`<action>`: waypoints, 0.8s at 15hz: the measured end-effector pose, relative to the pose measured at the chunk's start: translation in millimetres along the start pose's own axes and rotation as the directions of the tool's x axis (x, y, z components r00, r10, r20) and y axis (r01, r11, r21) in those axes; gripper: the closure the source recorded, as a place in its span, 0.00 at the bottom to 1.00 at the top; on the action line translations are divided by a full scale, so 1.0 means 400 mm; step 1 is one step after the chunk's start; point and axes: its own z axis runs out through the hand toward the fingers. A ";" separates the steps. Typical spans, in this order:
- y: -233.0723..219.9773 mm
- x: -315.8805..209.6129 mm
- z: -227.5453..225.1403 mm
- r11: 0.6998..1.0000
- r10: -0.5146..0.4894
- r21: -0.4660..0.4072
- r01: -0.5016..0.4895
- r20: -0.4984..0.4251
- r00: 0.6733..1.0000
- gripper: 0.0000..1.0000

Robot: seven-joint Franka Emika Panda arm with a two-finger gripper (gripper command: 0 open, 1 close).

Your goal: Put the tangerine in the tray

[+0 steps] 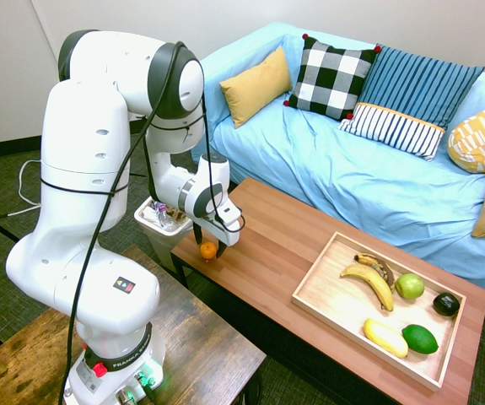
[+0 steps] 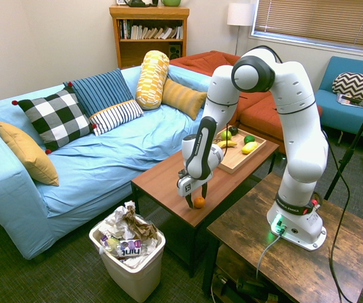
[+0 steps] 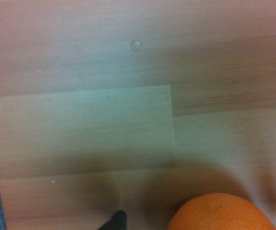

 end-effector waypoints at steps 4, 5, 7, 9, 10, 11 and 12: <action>-0.001 -0.005 0.002 1.000 0.007 -0.006 -0.007 0.008 1.000 1.00; 0.000 -0.006 0.003 1.000 0.008 -0.010 -0.008 0.010 1.000 1.00; 0.000 -0.005 0.000 1.000 0.013 -0.013 -0.013 0.013 1.000 1.00; 0.002 0.011 -0.017 1.000 0.024 -0.008 -0.024 0.007 1.000 1.00; 0.003 0.030 -0.043 0.999 0.033 -0.001 -0.033 -0.001 0.999 1.00; 0.006 0.060 -0.086 0.999 0.045 0.009 -0.045 -0.015 0.999 1.00; 0.010 0.096 -0.140 0.998 0.055 0.020 -0.054 -0.032 0.998 1.00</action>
